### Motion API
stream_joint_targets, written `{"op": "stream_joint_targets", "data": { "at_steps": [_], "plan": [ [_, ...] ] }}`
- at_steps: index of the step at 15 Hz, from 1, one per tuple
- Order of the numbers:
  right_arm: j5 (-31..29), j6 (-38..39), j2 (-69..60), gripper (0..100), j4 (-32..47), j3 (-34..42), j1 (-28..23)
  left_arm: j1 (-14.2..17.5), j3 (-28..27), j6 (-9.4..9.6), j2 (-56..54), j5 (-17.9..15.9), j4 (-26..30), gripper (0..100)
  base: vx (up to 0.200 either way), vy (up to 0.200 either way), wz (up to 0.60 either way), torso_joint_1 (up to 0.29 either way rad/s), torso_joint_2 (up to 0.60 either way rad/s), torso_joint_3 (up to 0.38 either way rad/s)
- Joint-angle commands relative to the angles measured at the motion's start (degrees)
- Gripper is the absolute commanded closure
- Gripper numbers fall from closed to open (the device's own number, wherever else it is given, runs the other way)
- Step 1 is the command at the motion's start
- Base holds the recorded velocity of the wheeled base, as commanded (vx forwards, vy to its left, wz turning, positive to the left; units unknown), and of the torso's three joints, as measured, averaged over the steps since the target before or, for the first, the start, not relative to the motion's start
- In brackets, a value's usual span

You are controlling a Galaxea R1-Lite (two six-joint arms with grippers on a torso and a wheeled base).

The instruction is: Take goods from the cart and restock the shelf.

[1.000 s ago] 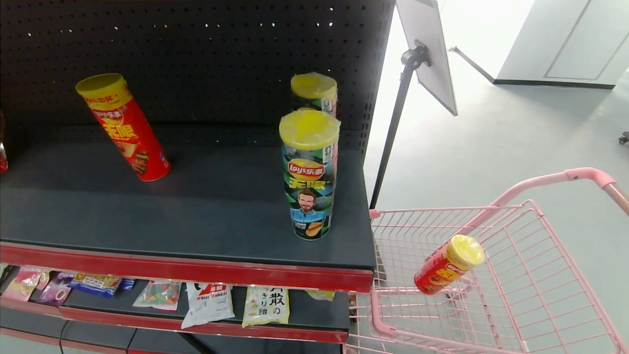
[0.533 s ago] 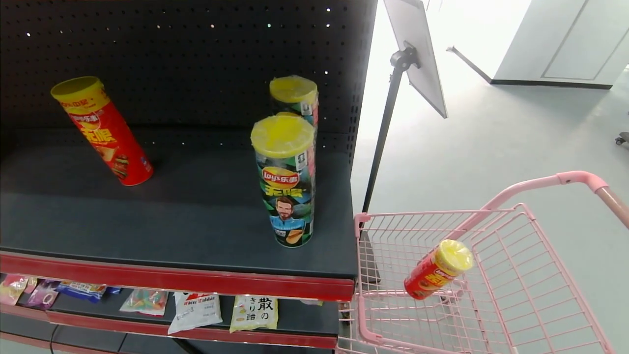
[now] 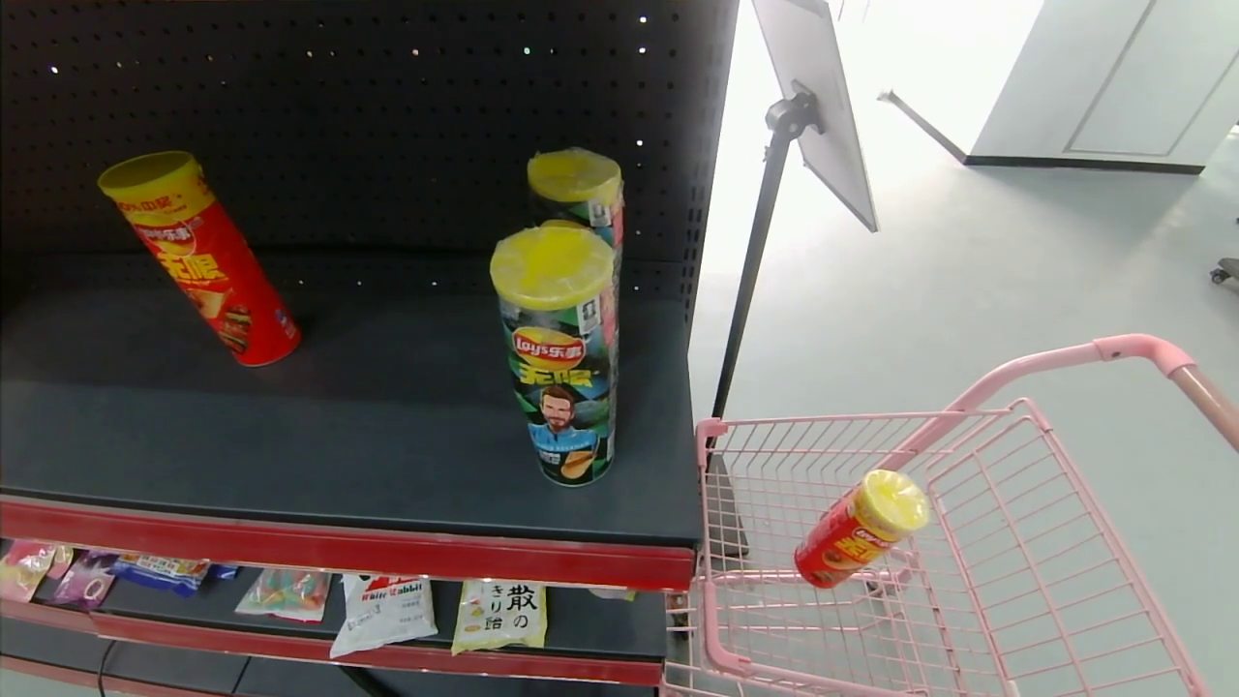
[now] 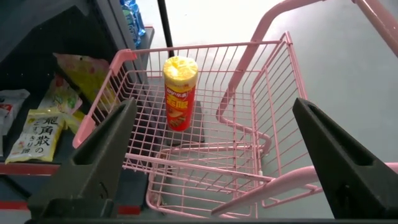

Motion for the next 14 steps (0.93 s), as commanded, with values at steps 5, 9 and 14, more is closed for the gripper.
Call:
{"op": "stream_joint_targets", "data": {
  "at_steps": [5,9,14],
  "plan": [
    [0.07,-0.01,0.07,0,0.0,0.0,0.0,0.0,0.0,-0.01,0.02,-0.01,-0.01,0,0.0,0.0,0.0,0.0,0.0,0.0],
    [0.16,0.07,0.07,0,0.0,0.0,0.0,0.0,0.0,-0.01,0.02,-0.01,-0.01,0,0.0,0.0,0.0,0.0,0.0,0.0],
    [0.07,0.07,0.07,0,0.0,0.0,0.0,0.0,0.0,-0.01,0.02,-0.01,-0.01,0,0.0,0.0,0.0,-0.041,0.08,0.044]
  ]
}}
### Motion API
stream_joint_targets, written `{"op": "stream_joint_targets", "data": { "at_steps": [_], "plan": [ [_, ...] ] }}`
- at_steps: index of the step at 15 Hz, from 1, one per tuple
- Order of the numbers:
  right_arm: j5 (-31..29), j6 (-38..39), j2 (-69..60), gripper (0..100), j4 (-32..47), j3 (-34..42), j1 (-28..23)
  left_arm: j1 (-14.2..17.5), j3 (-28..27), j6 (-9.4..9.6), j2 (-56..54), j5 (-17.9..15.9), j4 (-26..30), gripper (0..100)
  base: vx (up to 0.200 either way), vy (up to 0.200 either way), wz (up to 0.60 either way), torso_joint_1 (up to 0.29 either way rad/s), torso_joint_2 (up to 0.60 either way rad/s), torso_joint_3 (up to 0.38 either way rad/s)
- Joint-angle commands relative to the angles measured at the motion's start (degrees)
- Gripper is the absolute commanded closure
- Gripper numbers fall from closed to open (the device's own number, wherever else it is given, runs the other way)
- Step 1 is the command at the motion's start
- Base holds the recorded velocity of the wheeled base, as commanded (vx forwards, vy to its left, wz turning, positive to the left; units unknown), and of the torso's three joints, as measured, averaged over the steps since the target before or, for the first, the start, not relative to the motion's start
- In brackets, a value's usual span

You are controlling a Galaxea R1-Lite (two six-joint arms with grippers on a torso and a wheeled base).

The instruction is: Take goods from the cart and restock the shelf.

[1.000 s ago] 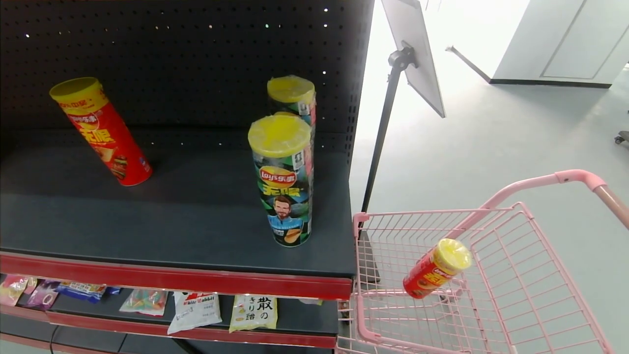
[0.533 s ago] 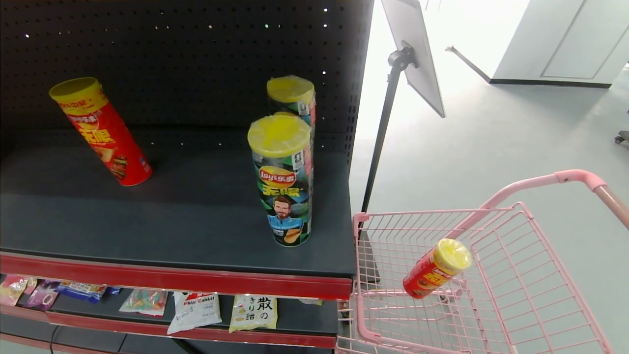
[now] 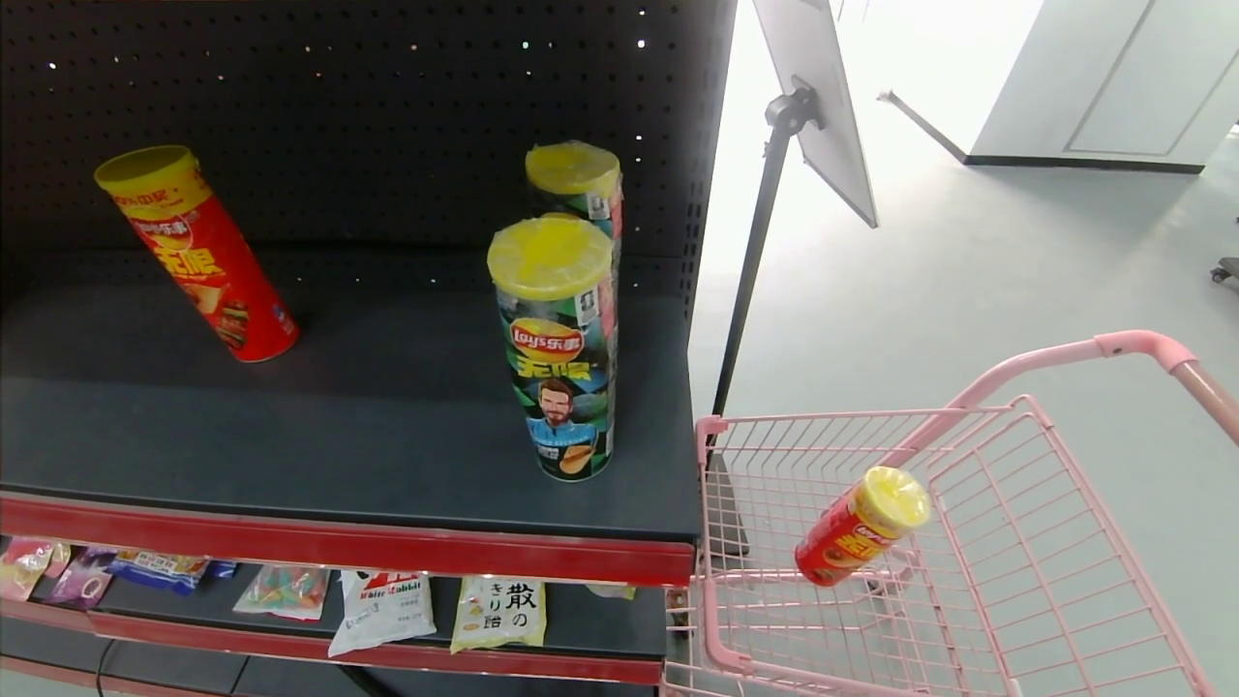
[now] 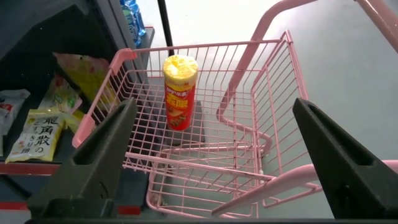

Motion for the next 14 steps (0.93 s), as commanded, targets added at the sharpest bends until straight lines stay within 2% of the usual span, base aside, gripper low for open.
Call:
{"op": "stream_joint_targets", "data": {
  "at_steps": [1,14],
  "plan": [
    [0.05,0.0,0.07,0,-0.02,0.0,0.0,0.06,0.0,-0.01,0.02,-0.09,-0.01,0,0.0,0.0,0.0,-0.149,0.33,0.188],
    [0.05,0.0,0.07,0,-0.02,0.0,0.0,-0.02,0.0,-0.01,0.02,0.0,-0.01,0,0.0,0.0,0.0,-0.165,0.38,0.216]
  ]
}}
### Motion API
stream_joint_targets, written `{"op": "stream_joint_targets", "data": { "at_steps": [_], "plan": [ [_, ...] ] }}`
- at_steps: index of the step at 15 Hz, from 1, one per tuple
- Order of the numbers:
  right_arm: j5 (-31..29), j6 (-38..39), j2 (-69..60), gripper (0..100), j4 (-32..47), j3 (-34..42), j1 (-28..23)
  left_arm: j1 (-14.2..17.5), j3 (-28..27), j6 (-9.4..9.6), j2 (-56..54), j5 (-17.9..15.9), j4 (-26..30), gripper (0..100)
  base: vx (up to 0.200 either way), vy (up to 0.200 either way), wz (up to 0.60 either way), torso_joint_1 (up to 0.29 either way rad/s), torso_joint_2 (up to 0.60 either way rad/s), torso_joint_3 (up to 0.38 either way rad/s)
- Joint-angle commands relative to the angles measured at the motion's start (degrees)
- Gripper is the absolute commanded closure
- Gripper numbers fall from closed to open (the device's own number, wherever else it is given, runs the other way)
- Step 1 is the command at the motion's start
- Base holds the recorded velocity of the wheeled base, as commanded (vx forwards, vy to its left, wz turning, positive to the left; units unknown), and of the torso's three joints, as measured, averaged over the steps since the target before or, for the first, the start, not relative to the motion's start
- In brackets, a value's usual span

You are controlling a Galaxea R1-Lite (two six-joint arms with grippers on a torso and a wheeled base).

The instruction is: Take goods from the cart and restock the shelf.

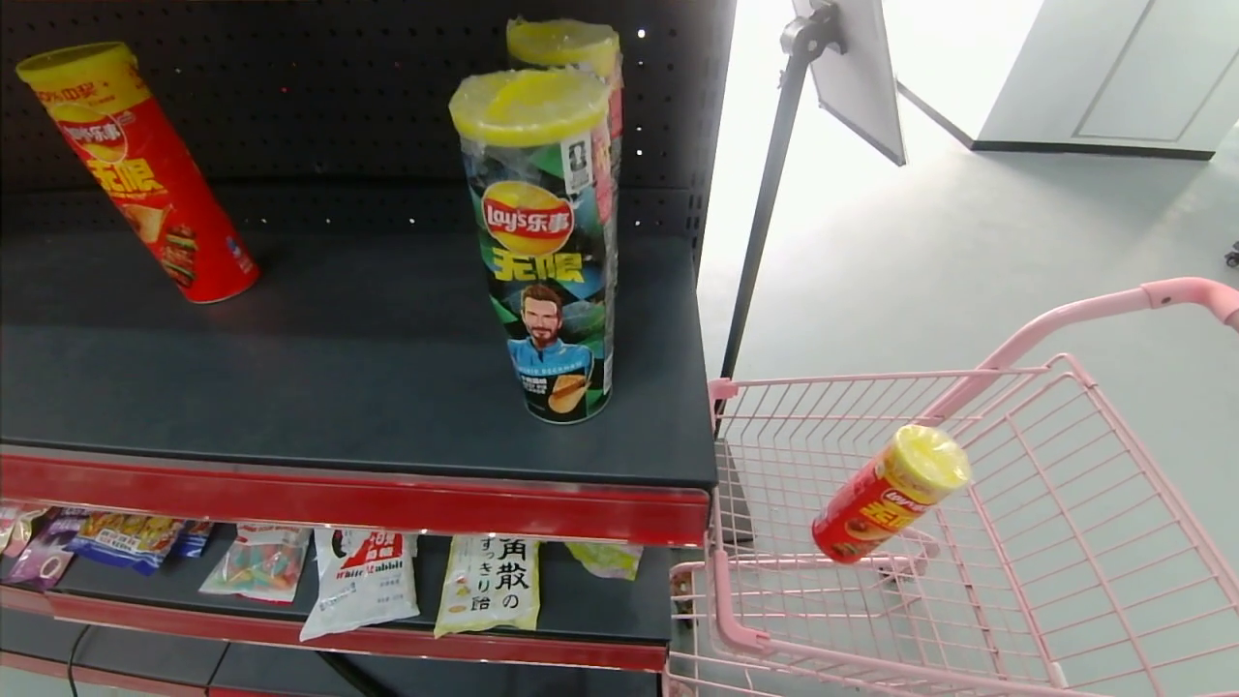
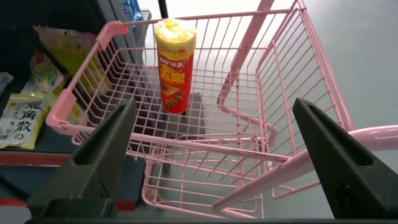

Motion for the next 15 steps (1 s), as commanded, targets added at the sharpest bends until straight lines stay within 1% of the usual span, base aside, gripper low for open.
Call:
{"op": "stream_joint_targets", "data": {
  "at_steps": [1,7,15],
  "plan": [
    [0.01,0.0,0.07,0,0.0,0.0,0.0,-0.02,0.0,-0.01,0.02,0.0,-0.01,0,0.0,0.0,0.0,-0.227,0.54,0.32],
    [0.01,-0.09,0.07,0,0.0,0.0,0.0,0.06,0.0,-0.01,0.02,0.0,-0.01,0,0.0,0.0,0.0,-0.211,0.55,0.329],
    [0.01,-0.62,1.3,0,-0.09,0.0,0.35,0.06,0.0,-0.01,0.02,0.0,-0.01,0,0.0,0.0,0.0,-0.164,0.49,0.321]
  ]
}}
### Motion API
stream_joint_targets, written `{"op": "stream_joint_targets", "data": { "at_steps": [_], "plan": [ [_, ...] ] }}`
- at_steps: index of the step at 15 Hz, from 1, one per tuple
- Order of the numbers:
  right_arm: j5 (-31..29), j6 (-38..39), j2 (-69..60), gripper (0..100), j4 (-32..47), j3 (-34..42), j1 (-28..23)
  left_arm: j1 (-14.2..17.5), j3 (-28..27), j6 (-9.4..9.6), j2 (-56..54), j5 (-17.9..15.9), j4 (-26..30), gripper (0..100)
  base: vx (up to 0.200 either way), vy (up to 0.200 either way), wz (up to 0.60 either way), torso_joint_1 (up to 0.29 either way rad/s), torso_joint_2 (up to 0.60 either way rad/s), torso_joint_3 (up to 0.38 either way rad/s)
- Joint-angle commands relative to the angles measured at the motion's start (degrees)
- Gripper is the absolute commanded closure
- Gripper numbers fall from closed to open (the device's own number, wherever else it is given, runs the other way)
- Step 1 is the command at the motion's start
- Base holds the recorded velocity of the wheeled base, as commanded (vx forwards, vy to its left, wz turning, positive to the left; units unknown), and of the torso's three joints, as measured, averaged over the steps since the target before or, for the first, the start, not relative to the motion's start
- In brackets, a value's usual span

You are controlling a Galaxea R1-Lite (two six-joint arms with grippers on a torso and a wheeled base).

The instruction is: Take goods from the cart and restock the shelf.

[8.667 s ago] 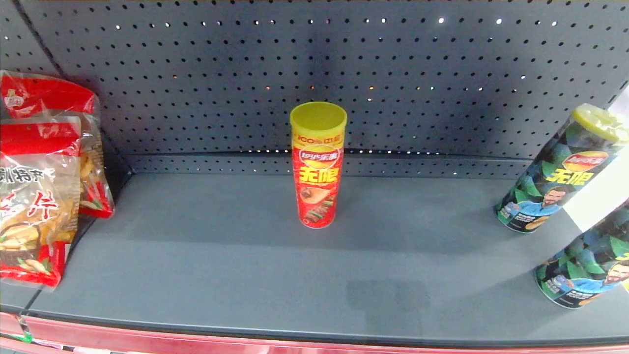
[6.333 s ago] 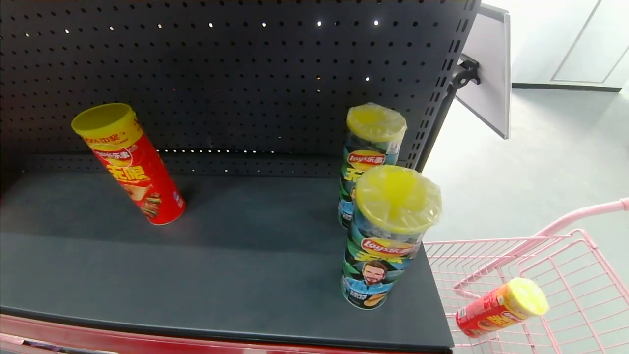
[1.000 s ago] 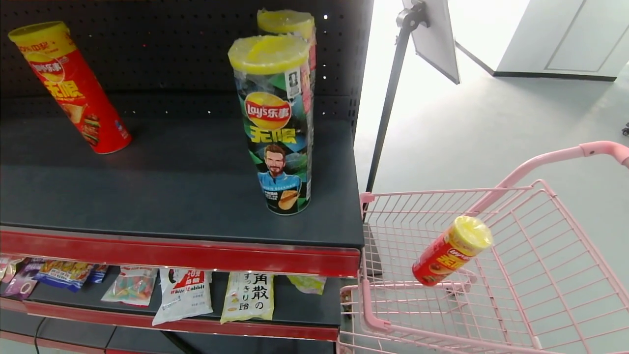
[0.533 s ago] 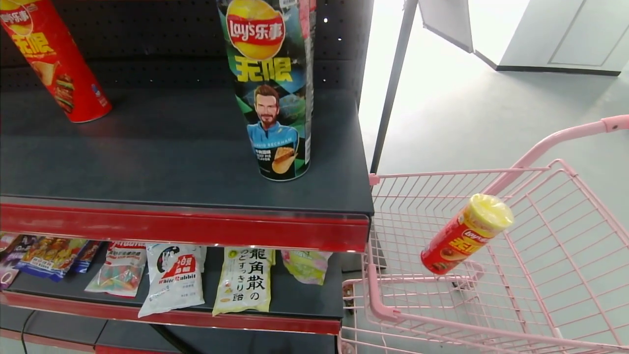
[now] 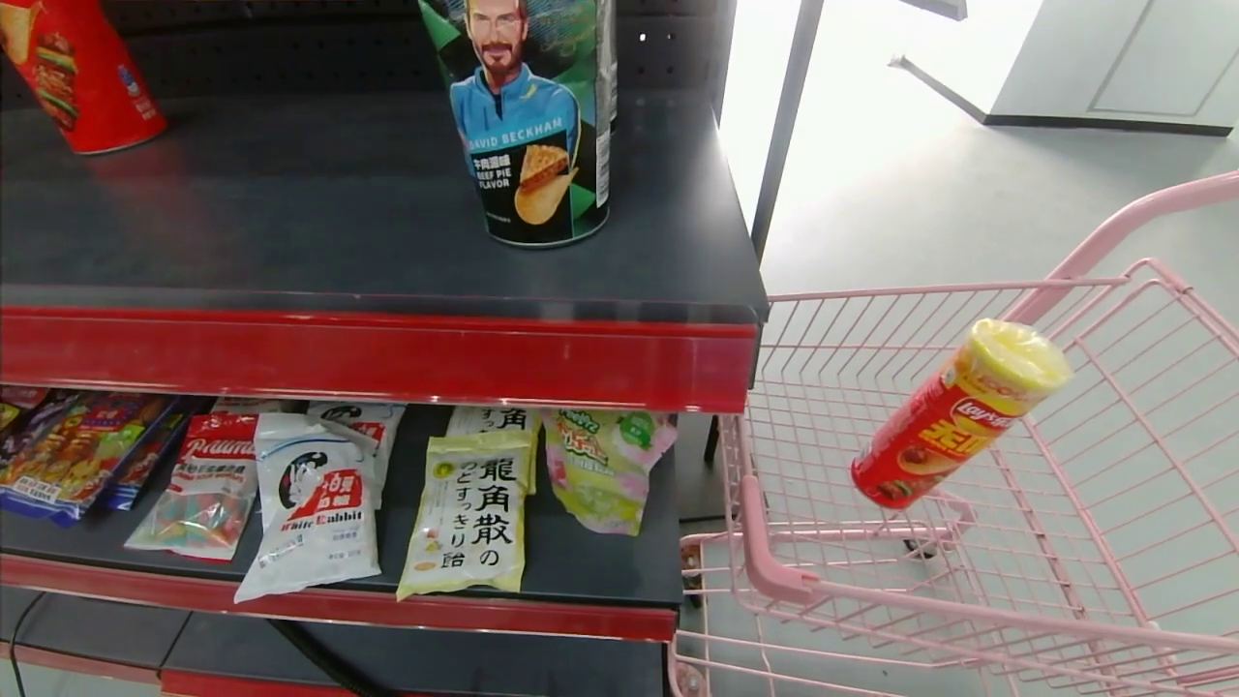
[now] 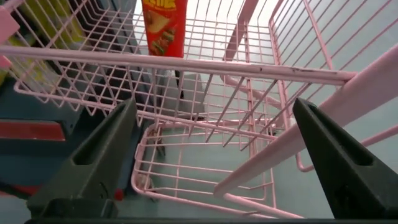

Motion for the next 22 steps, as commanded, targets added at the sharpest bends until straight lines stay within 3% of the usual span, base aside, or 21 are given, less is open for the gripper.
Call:
{"op": "stream_joint_targets", "data": {
  "at_steps": [1,5,6,7,8,10,12,13,15,17,19,22],
  "plan": [
    [0.35,-0.61,0.63,0,-0.04,0.0,0.0,0.06,-0.09,-0.01,0.02,-0.01,0.04,0,0.0,0.0,0.0,-0.066,0.19,0.124],
    [5.01,-1.23,31.57,0,-6.46,-35.6,3.69,0.06,0.0,-0.01,0.02,-0.01,0.04,0,0.0,0.0,0.0,-0.012,0.04,0.034],
    [5.45,-0.97,34.12,0,-6.72,-38.06,3.69,-0.02,0.0,-0.01,0.02,-0.01,0.04,0,0.0,0.0,0.0,0.0,0.0,0.0],
    [7.21,-0.79,46.16,0,-6.46,-50.54,4.21,-0.02,0.0,-0.01,0.02,-0.01,0.04,0,0.0,0.0,0.0,0.0,0.0,0.0],
    [7.65,-1.84,50.55,0,-6.63,-53.0,4.3,0.06,0.0,-0.01,0.02,-0.01,0.04,0,0.0,0.0,0.0,0.0,0.0,0.0],
    [9.84,-3.34,55.12,0,-4.7,-51.06,7.03,-0.02,0.0,-0.01,0.02,-0.01,0.04,0,0.0,0.0,0.0,0.0,0.0,0.0],
    [14.5,-7.29,58.64,0,-1.01,-52.47,3.6,0.06,0.0,-0.01,0.02,-0.01,0.04,0,0.0,0.0,0.0,0.0,0.0,0.0],
    [21.8,-10.46,61.01,0,-1.09,-51.86,1.05,-0.02,0.0,-0.01,0.02,-0.01,0.04,0,0.0,0.0,0.0,0.0,0.0,0.0],
    [38.85,-12.83,66.81,0,-3.03,-50.1,-9.5,-0.02,-0.09,-0.01,0.02,-0.01,0.04,0,0.0,0.0,0.0,0.0,0.0,0.0],
    [47.81,-16.43,73.32,0,-10.5,-45.97,-15.21,0.06,0.0,-0.01,0.02,-0.01,0.04,0,0.0,0.0,0.0,0.0,0.0,0.0],
    [55.11,-20.04,78.59,0,-16.65,-43.51,-17.76,0.06,0.0,-0.01,0.02,-0.01,0.04,0,0.0,0.0,0.0,0.0,0.0,0.0],
    [63.98,-28.21,82.98,0,-18.06,-42.28,-23.56,-0.02,0.0,-0.01,0.02,-0.01,0.04,0,0.0,0.0,0.0,0.0,0.0,0.0]
  ]
}}
